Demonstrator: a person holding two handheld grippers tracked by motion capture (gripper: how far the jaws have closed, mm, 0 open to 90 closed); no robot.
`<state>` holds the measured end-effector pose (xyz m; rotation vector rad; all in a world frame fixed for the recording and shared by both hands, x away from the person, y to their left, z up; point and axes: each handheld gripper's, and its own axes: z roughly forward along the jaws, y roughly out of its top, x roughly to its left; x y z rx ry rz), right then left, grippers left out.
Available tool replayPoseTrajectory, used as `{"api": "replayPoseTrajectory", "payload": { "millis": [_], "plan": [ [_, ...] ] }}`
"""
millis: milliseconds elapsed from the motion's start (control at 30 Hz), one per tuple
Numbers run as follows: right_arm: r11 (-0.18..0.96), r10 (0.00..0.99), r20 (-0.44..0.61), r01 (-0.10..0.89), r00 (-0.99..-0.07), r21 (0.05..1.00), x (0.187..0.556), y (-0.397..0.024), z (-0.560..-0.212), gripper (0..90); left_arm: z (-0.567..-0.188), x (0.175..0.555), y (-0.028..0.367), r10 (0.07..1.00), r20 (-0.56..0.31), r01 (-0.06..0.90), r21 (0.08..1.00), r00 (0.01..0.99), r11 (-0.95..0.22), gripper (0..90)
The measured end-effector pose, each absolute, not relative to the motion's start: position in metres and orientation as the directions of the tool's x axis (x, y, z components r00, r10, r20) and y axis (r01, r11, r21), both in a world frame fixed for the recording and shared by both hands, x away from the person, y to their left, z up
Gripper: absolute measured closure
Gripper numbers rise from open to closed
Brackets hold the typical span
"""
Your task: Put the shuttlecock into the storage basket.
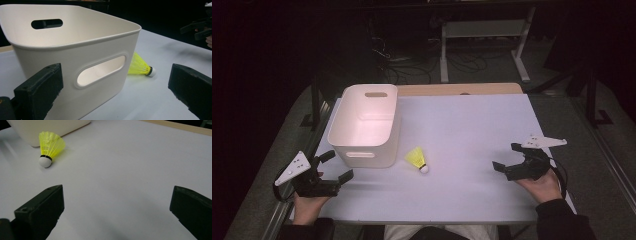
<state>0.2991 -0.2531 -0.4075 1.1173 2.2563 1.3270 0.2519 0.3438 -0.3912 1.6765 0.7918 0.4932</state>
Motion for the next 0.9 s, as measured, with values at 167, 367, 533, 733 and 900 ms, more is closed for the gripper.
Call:
{"api": "replayPoseTrajectory", "payload": {
  "millis": [167,367,533,733,900],
  "plan": [
    [0.269,0.747,0.132,0.479,-0.651,0.836,0.2996,-0.2532,-0.4076,0.0,-0.3912,0.2518,0.3439,0.724,-0.089,0.244,0.963,0.684,-0.112,0.0],
    [0.249,0.747,0.162,0.496,-0.645,0.832,0.3003,-0.2548,-0.4076,0.0,-0.3911,0.2519,0.3438,0.727,-0.089,0.246,0.963,0.681,-0.112,0.0],
    [0.274,0.744,0.153,0.504,-0.651,0.819,0.3003,-0.2509,-0.4084,0.0,-0.3914,0.2516,0.3437,0.724,-0.090,0.245,0.963,0.684,-0.111,0.0],
    [0.276,0.737,0.159,0.507,-0.657,0.817,0.3000,-0.2493,-0.4063,0.0,-0.3915,0.2518,0.3432,0.719,-0.092,0.247,0.962,0.688,-0.113,0.0],
    [0.269,0.730,0.165,0.501,-0.663,0.822,0.3002,-0.2487,-0.4006,0.0,-0.3915,0.2519,0.3432,0.721,-0.093,0.248,0.962,0.687,-0.112,0.0]
  ]
}}
